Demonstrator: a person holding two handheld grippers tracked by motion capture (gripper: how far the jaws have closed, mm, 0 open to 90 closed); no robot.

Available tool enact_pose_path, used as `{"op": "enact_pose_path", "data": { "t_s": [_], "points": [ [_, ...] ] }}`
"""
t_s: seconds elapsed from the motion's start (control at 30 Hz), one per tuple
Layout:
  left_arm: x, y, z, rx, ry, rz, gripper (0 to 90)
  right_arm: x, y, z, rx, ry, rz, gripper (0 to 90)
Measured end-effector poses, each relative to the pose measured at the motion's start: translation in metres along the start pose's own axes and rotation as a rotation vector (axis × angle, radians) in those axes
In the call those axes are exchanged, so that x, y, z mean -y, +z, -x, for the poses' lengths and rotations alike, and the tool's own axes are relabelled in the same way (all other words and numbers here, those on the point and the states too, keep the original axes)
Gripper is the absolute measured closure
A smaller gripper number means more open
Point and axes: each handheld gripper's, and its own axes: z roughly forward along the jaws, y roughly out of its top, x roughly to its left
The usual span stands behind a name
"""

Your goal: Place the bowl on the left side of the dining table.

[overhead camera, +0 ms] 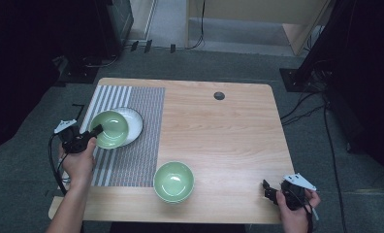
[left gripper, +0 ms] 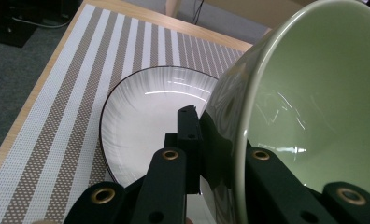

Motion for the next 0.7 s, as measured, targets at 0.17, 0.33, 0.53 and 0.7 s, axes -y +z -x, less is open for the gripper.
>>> {"op": "enact_pose_path", "data": {
  "t_s": [0.17,0.33,0.53,0.7],
  "points": [
    [-0.003,0.008,-0.002,-0.010,-0.009,-0.017,83.2,0.000,0.000,0.000,0.001,0.000,-0.001,14.8],
    [-0.009,0.021,-0.005,-0.024,-0.024,-0.068,83.2,0.000,0.000,0.000,0.001,-0.001,-0.001,14.8],
    [-0.009,0.036,-0.012,-0.037,-0.060,-0.114,83.2,0.000,0.000,0.000,0.002,-0.002,-0.001,14.9],
    [-0.008,0.046,-0.018,-0.040,-0.098,-0.149,83.2,0.000,0.000,0.000,0.001,-0.001,-0.002,14.9]
  ]
}}
